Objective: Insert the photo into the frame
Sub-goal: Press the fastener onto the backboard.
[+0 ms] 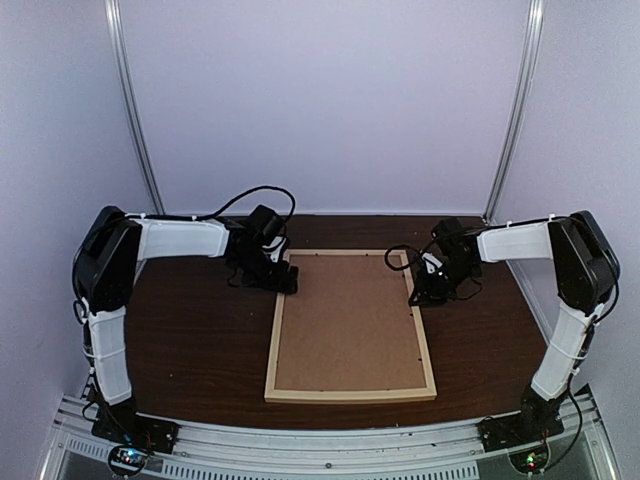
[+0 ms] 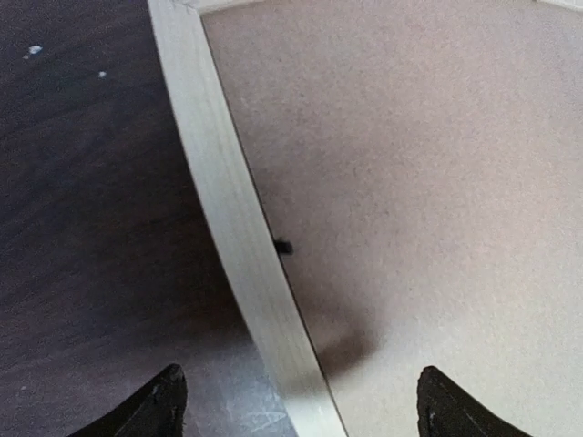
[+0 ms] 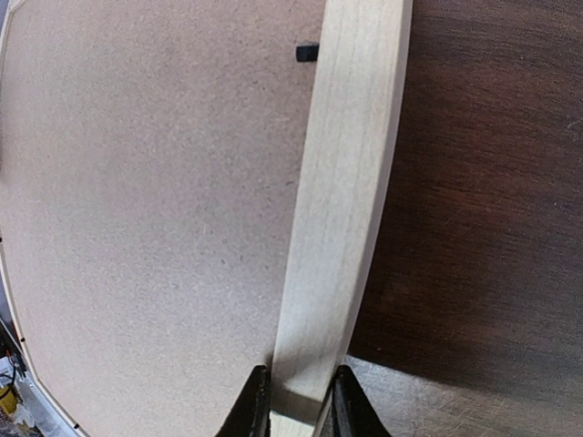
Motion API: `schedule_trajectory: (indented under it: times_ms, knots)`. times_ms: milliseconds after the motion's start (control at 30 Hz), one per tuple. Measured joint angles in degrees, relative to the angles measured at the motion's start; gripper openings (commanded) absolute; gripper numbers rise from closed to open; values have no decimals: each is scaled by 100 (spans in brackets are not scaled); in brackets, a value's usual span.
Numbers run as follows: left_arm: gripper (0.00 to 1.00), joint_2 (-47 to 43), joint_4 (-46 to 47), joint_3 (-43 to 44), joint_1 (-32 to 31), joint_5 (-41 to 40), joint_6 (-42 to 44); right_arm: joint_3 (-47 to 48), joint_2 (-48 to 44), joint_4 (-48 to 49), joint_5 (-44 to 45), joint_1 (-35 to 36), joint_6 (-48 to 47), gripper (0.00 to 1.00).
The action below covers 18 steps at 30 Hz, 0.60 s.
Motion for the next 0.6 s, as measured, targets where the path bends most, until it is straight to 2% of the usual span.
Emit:
schedule_trajectory:
  times_ms: [267,600]
  knots:
    - [88,-1224,7,-743,-4,-140,-20,-52,-24,68,4,0,57,0]
    - [87,-1305,-127,-1185,-11,11,-184,-57,-24,79,4,0,72,0]
